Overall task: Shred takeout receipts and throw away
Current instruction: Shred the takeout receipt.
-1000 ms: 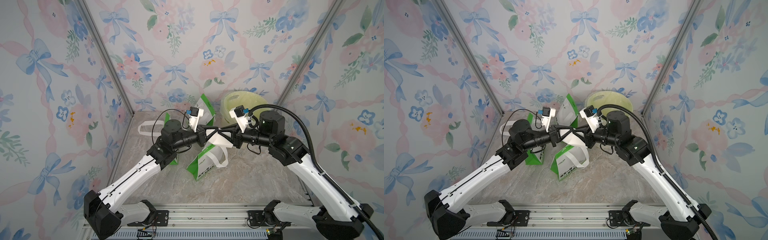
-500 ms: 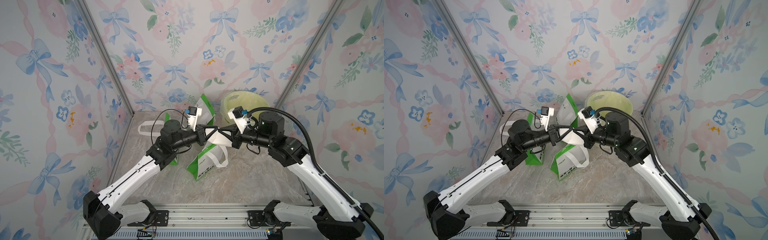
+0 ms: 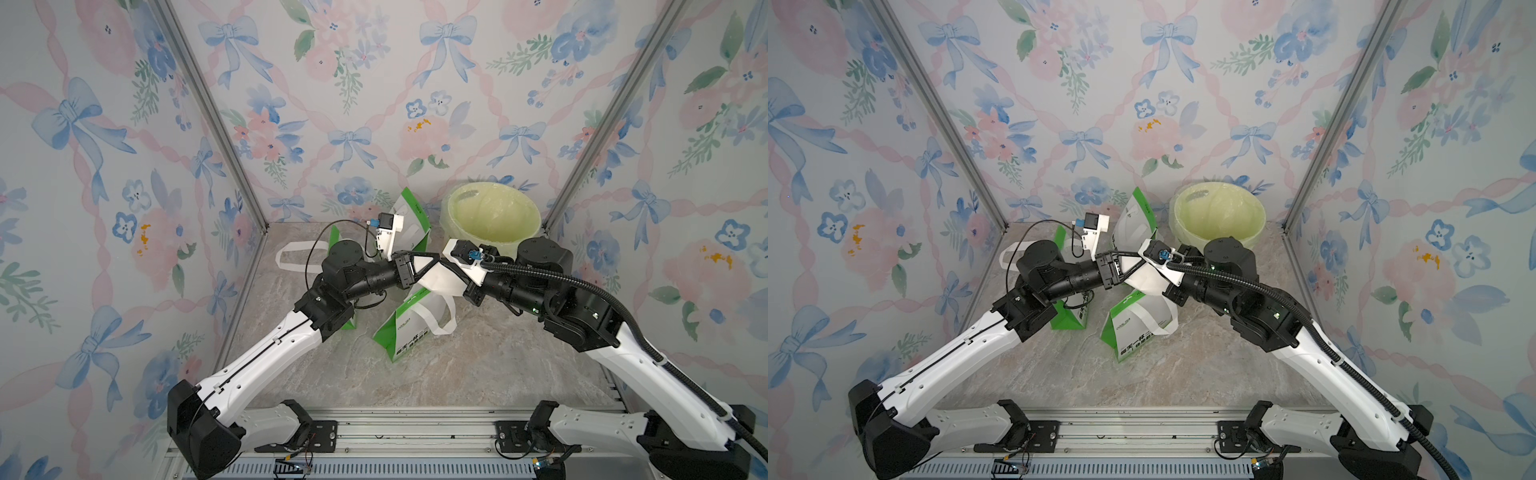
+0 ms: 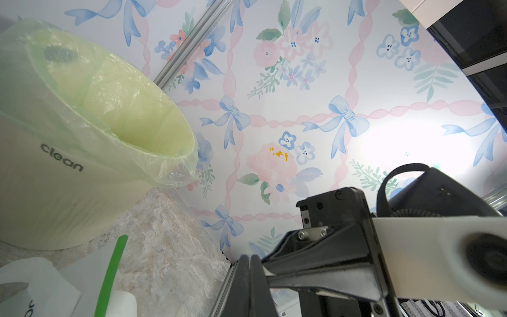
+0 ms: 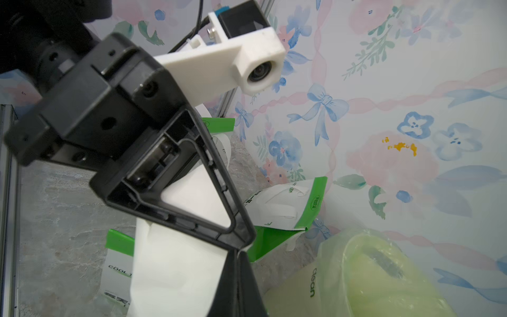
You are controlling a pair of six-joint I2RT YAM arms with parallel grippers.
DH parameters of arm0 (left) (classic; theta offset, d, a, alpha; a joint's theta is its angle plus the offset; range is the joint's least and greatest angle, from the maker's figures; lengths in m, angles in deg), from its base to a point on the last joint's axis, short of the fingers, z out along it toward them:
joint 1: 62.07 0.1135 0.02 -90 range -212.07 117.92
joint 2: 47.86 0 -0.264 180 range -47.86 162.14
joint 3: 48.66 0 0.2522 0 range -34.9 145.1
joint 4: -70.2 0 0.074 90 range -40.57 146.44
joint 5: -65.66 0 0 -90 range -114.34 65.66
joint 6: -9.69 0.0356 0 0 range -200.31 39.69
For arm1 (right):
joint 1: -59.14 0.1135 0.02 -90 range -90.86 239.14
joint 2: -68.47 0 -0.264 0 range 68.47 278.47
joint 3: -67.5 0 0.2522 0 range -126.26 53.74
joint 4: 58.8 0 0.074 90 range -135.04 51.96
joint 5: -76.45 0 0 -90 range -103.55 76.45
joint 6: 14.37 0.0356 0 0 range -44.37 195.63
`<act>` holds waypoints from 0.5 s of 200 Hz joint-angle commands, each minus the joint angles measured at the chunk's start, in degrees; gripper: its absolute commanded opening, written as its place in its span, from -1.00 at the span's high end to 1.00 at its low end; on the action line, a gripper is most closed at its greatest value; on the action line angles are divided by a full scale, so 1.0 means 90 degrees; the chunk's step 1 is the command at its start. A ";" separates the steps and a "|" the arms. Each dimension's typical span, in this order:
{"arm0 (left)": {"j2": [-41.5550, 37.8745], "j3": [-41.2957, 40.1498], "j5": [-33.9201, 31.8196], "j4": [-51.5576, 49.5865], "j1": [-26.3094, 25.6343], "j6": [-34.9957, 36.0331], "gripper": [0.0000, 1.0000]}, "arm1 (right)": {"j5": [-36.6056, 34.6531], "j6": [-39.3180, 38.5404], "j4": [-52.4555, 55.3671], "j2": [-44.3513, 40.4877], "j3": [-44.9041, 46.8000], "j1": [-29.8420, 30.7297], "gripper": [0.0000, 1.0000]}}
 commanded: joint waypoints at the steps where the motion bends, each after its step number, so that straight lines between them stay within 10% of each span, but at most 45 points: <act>1: 0.0331 -0.0008 -0.0627 -0.0416 0.0095 -0.0115 1.00 | 0.0748 -0.0276 -0.0072 -0.0307 -0.0438 0.0504 1.00; 100: 0.0410 0.0401 -0.1174 -0.0504 0.0124 0.0571 1.00 | 0.0844 0.1640 -0.1276 -0.0658 0.0020 -0.0356 1.00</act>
